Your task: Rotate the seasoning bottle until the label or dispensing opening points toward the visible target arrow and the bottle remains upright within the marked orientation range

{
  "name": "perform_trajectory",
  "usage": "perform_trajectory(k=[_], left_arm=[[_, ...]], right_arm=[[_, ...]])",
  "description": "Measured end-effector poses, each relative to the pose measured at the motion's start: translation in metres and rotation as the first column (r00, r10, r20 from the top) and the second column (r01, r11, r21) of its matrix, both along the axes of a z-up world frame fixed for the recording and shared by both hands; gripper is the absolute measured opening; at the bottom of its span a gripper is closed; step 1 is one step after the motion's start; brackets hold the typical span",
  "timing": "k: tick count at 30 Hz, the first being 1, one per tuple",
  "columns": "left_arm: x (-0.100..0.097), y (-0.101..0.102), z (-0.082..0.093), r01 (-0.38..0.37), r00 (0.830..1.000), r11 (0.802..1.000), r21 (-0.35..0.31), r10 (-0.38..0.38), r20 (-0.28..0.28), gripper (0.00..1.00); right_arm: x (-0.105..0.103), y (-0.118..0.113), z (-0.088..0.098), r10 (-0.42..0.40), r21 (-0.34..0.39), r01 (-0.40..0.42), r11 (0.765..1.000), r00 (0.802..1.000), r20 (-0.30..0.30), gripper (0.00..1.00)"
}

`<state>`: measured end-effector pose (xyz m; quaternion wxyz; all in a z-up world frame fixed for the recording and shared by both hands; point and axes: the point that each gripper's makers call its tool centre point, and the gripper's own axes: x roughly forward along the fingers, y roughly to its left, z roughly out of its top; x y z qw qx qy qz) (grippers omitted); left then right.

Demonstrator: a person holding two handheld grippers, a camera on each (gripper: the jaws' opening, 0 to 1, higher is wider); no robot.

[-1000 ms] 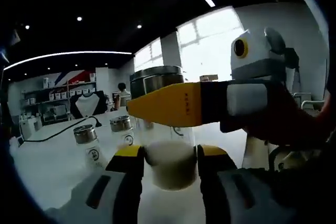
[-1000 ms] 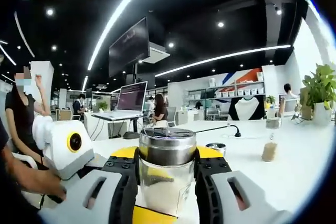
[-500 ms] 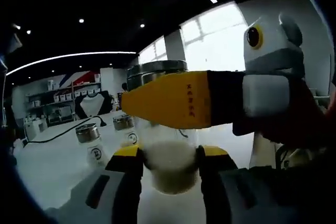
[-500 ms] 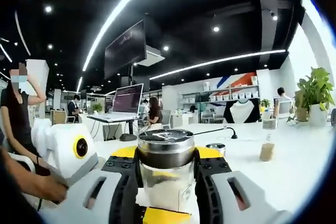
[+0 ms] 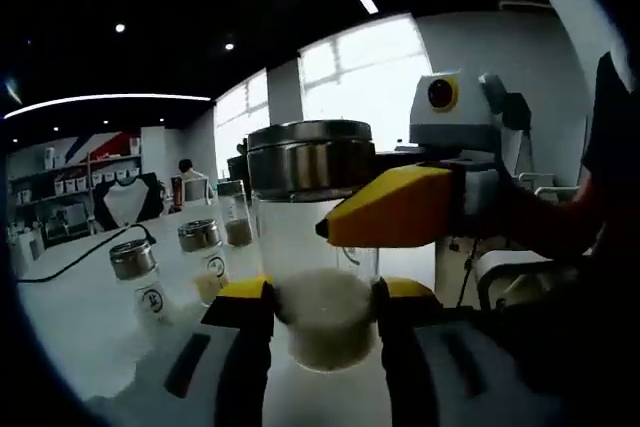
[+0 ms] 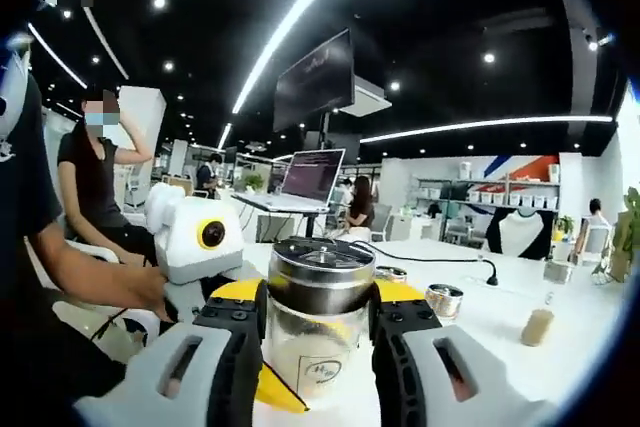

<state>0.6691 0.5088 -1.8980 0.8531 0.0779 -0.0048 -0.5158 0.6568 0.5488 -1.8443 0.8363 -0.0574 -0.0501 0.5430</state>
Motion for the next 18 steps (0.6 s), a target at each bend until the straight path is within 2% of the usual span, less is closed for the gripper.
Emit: perform_trajectory(k=[3,4,6,8,11,16,18], left_arm=[[0.001,0.0,-0.003,-0.012,1.0,1.0,0.017,0.012,-0.003,0.43],[0.002,-0.001,-0.003,-0.016,1.0,1.0,0.021,0.016,0.002,0.43],[0.004,-0.002,-0.002,-0.044,0.999,0.999,0.02,0.044,0.008,0.44],[0.008,-0.002,0.001,-0.077,0.997,0.997,-0.009,0.077,-0.005,0.44],[0.014,-0.001,0.002,-0.121,0.993,0.992,-0.039,0.12,-0.018,0.45],[0.02,-0.001,-0.004,-0.185,0.983,0.983,-0.006,0.185,-0.006,0.48],[0.023,0.0,-0.004,-0.211,0.977,0.977,-0.002,0.211,-0.001,0.49]], right_arm=[[0.002,0.0,-0.003,-0.025,-0.014,0.024,1.0,0.999,-0.046,0.39],[0.002,0.001,-0.004,-0.045,-0.023,0.044,0.999,0.998,-0.049,0.39],[0.005,0.002,-0.002,-0.086,-0.023,0.086,0.996,0.996,-0.015,0.38],[0.011,0.002,-0.001,-0.135,-0.006,0.135,0.991,0.99,-0.03,0.38],[0.025,-0.003,0.001,-0.214,0.053,0.221,0.974,0.97,-0.116,0.38],[0.036,-0.005,0.005,-0.289,0.126,0.314,0.941,0.94,-0.183,0.38],[0.039,-0.004,0.005,-0.31,0.13,0.341,0.931,0.927,-0.21,0.38]])
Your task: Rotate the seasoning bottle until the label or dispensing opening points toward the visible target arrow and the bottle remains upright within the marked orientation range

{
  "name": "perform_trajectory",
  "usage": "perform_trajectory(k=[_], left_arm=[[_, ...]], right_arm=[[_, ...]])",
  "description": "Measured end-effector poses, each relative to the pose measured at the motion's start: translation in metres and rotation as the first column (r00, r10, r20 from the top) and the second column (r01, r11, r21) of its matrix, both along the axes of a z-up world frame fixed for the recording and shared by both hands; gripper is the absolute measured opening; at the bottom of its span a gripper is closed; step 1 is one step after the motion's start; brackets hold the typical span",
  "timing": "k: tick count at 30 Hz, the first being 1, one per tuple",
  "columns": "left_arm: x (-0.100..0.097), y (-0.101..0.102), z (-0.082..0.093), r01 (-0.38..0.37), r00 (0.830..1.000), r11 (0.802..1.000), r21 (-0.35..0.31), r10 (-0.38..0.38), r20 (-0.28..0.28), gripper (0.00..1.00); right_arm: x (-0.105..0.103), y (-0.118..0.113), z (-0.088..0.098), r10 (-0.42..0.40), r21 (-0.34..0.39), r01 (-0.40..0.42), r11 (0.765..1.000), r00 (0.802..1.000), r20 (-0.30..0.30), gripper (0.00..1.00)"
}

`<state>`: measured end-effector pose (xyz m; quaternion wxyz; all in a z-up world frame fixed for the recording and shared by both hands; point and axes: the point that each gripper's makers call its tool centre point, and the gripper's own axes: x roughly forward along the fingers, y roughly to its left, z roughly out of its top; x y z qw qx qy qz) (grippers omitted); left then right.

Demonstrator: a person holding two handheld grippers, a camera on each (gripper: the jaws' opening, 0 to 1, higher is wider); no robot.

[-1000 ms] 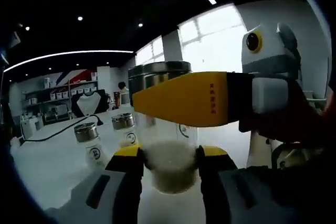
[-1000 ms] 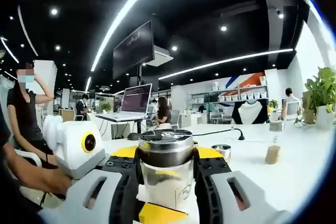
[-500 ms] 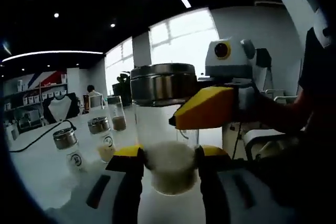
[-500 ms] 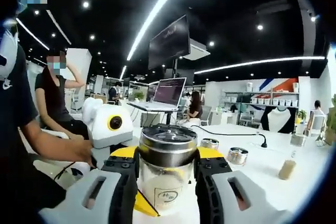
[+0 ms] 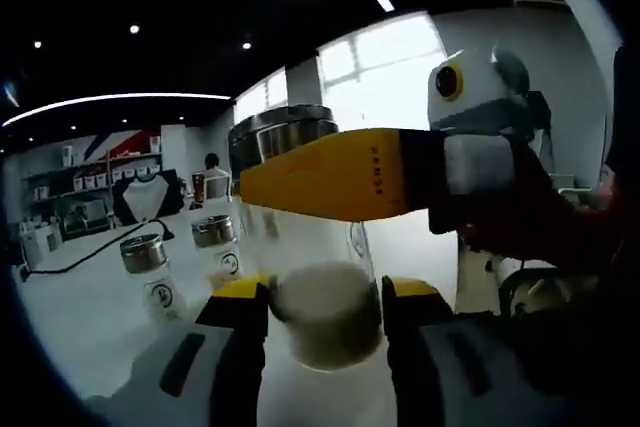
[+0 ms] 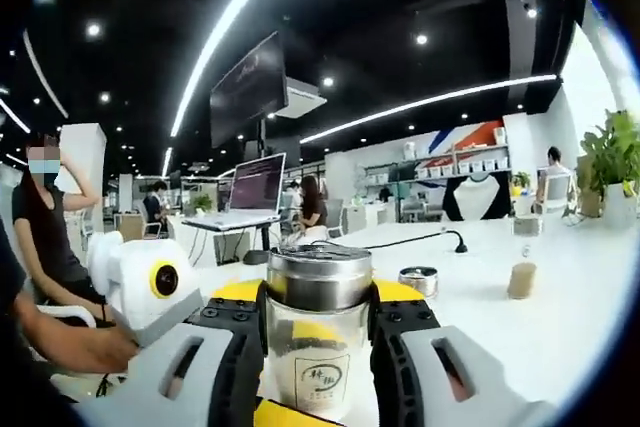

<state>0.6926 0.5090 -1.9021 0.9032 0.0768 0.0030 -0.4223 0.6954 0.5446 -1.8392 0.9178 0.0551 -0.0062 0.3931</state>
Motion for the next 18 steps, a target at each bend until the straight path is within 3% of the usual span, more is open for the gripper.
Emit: perform_trajectory(k=[5,7,10,15,18], left_arm=[[0.001,0.008,0.004,-0.015,1.0,0.999,-0.029,0.015,-0.014,0.47],[0.002,0.012,0.006,-0.001,1.0,0.999,-0.049,0.0,-0.02,0.45],[-0.003,0.012,0.007,0.053,0.998,0.997,-0.05,-0.054,-0.019,0.44],[-0.017,0.008,0.012,0.177,0.981,0.975,-0.138,-0.186,-0.054,0.44],[-0.023,0.008,0.013,0.215,0.975,0.97,-0.116,-0.22,-0.034,0.43]], right_arm=[[-0.002,0.003,0.002,0.018,-0.008,-0.018,1.0,0.999,0.033,0.38],[-0.008,0.006,0.005,0.101,-0.022,-0.099,0.995,0.993,0.063,0.38],[-0.011,0.004,0.005,0.127,-0.08,-0.118,0.99,0.984,0.126,0.39],[-0.029,0.01,0.007,0.254,-0.159,-0.222,0.962,0.939,0.23,0.41],[-0.036,0.011,0.003,0.321,-0.169,-0.289,0.942,0.925,0.204,0.41]])
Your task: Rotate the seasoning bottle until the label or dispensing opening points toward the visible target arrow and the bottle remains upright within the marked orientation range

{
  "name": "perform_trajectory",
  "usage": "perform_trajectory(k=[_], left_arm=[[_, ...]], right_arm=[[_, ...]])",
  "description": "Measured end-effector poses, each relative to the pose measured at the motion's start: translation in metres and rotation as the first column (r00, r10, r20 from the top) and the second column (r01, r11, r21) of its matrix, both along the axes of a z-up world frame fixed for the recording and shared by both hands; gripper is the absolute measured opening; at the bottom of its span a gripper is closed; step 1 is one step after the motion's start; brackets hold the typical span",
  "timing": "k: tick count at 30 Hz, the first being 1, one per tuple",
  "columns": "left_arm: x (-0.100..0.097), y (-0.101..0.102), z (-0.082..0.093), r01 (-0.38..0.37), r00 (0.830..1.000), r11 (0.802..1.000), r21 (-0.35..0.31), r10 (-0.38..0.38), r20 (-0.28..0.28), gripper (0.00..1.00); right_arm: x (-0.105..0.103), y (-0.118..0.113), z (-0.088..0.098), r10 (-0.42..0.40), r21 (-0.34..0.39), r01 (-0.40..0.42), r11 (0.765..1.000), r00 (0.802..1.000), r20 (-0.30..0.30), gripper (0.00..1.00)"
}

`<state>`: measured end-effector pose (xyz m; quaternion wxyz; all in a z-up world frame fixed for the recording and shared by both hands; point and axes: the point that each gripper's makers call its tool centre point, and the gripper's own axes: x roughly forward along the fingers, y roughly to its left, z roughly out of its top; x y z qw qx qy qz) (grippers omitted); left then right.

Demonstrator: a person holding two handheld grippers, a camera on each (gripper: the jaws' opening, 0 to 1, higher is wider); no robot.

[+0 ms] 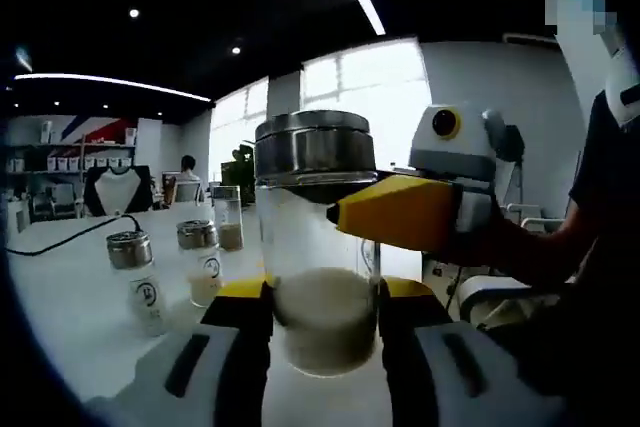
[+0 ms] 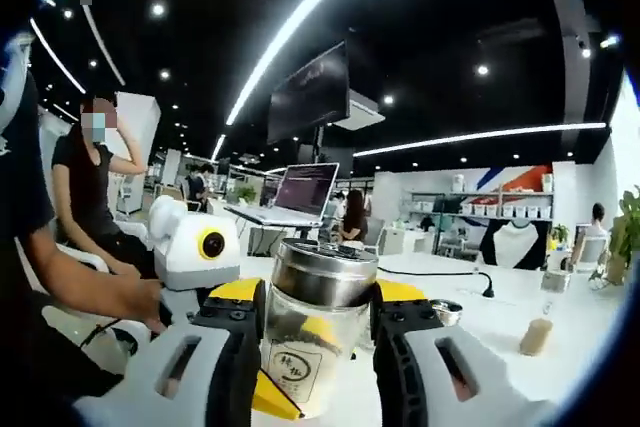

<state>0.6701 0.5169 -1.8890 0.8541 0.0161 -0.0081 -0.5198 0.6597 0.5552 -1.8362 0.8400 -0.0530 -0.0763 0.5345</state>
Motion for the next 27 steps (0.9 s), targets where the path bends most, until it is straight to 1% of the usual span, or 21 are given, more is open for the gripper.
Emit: perform_trajectory(k=[1,2,6,7,8,10,11,13,15,16,18,20,22,24,26,27], left_arm=[[-0.001,0.0,0.0,0.008,1.0,1.0,0.01,-0.008,0.013,0.43],[-0.002,0.0,-0.001,0.009,0.999,1.0,0.025,-0.01,0.034,0.43],[-0.002,0.0,-0.002,-0.001,1.0,1.0,0.011,0.001,0.026,0.44],[-0.001,-0.001,-0.001,-0.007,1.0,1.0,-0.005,0.007,0.015,0.44],[0.0,-0.002,-0.001,-0.024,1.0,0.999,-0.024,0.023,-0.014,0.44],[0.003,-0.003,0.001,-0.052,0.999,0.998,-0.028,0.052,-0.003,0.45],[0.004,-0.004,0.0,-0.068,0.998,0.997,-0.024,0.068,-0.001,0.45],[0.008,-0.003,-0.004,-0.104,0.994,0.995,0.01,0.103,0.021,0.46],[0.011,-0.002,-0.007,-0.14,0.99,0.99,0.033,0.139,0.022,0.47],[0.012,-0.001,-0.007,-0.144,0.989,0.989,0.037,0.144,0.025,0.47],[0.014,-0.002,-0.006,-0.169,0.985,0.985,0.038,0.168,0.028,0.48],[0.016,-0.002,-0.006,-0.184,0.983,0.982,0.039,0.183,0.025,0.48],[0.019,0.001,-0.008,-0.218,0.976,0.975,0.044,0.217,0.014,0.47],[0.019,0.002,-0.009,-0.219,0.976,0.974,0.051,0.218,0.015,0.47],[0.02,0.008,-0.007,-0.22,0.976,0.974,0.05,0.219,0.019,0.46],[0.02,0.009,-0.007,-0.215,0.977,0.975,0.056,0.214,0.015,0.45]], right_arm=[[-0.001,0.0,-0.002,0.018,0.001,-0.018,1.0,0.999,-0.029,0.41],[0.0,-0.002,-0.003,0.017,0.008,-0.016,1.0,0.998,-0.067,0.41],[-0.002,0.002,-0.003,0.0,-0.005,-0.001,1.0,0.998,-0.058,0.39],[-0.002,0.003,-0.003,-0.005,-0.003,0.005,1.0,0.998,-0.056,0.39],[-0.001,0.004,-0.002,-0.017,-0.001,0.017,1.0,0.998,-0.052,0.38],[0.005,0.003,-0.001,-0.064,0.018,0.065,0.998,0.996,-0.07,0.38],[0.009,0.003,-0.001,-0.088,0.029,0.091,0.995,0.992,-0.091,0.38],[0.016,0.0,-0.002,-0.143,0.053,0.151,0.987,0.98,-0.141,0.38],[0.021,-0.002,-0.001,-0.193,0.066,0.204,0.977,0.97,-0.147,0.38],[0.021,-0.003,0.0,-0.201,0.072,0.213,0.974,0.969,-0.147,0.38],[0.026,-0.003,0.005,-0.234,0.115,0.256,0.96,0.956,-0.176,0.38],[0.028,-0.004,0.007,-0.246,0.134,0.274,0.952,0.95,-0.191,0.38],[0.028,-0.002,0.007,-0.246,0.135,0.273,0.952,0.951,-0.189,0.37],[0.027,-0.001,0.007,-0.242,0.127,0.266,0.956,0.954,-0.176,0.38],[0.025,0.0,0.008,-0.204,0.141,0.228,0.963,0.965,-0.166,0.38],[0.023,0.0,0.008,-0.172,0.149,0.199,0.969,0.969,-0.18,0.38]])
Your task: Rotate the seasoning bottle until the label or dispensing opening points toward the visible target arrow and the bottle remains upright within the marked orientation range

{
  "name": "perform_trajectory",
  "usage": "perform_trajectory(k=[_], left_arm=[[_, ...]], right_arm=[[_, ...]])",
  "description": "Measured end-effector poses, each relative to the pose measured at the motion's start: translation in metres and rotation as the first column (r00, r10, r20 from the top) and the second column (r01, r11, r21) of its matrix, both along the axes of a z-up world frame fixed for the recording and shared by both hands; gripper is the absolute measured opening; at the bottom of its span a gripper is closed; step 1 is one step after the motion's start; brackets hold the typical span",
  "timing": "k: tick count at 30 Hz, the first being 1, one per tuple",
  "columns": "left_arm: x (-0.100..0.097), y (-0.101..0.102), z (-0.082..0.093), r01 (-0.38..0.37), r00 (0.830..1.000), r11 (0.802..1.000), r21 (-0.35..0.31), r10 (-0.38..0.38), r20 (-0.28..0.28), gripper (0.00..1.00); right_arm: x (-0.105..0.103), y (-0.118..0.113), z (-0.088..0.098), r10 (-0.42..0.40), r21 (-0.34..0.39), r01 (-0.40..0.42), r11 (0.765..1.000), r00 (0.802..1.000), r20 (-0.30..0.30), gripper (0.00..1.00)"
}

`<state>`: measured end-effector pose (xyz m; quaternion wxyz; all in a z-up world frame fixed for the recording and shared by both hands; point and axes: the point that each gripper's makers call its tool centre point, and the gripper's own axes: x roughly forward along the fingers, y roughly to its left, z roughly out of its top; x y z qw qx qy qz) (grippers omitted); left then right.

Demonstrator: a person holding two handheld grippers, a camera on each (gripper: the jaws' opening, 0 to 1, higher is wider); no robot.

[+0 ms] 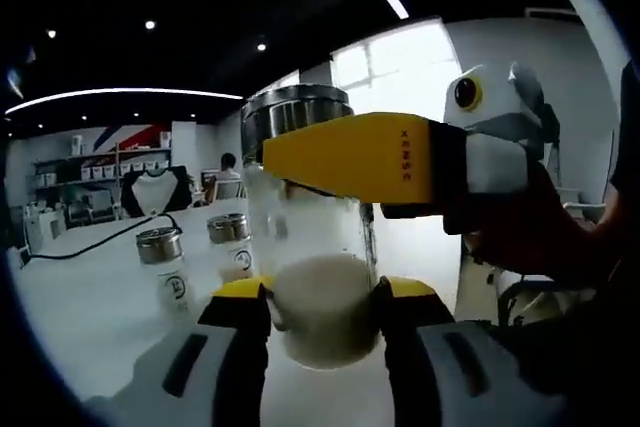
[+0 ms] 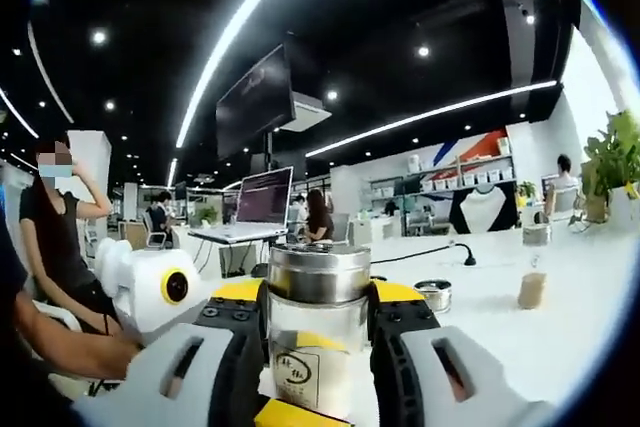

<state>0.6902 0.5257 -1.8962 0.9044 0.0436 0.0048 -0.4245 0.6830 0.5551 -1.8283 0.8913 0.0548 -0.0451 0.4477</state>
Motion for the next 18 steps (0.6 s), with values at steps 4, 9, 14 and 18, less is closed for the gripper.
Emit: perform_trajectory(k=[4,9,14,18], left_arm=[[-0.006,-0.002,0.002,0.056,0.998,0.997,-0.048,-0.058,-0.034,0.44],[-0.009,-0.002,0.009,0.094,0.995,0.991,-0.09,-0.097,-0.033,0.44],[-0.015,-0.002,0.011,0.135,0.99,0.985,-0.104,-0.138,-0.02,0.44],[-0.017,-0.004,0.011,0.17,0.985,0.977,-0.125,-0.174,-0.018,0.44]], right_arm=[[0.003,-0.008,0.002,0.011,-0.004,-0.011,1.0,1.0,0.019,0.4],[-0.006,-0.008,0.009,0.103,0.021,-0.103,0.994,0.994,0.027,0.39],[-0.012,-0.005,0.003,0.162,-0.03,-0.161,0.986,0.987,0.022,0.39],[-0.014,-0.004,0.003,0.171,-0.039,-0.17,0.985,0.985,0.016,0.39]])
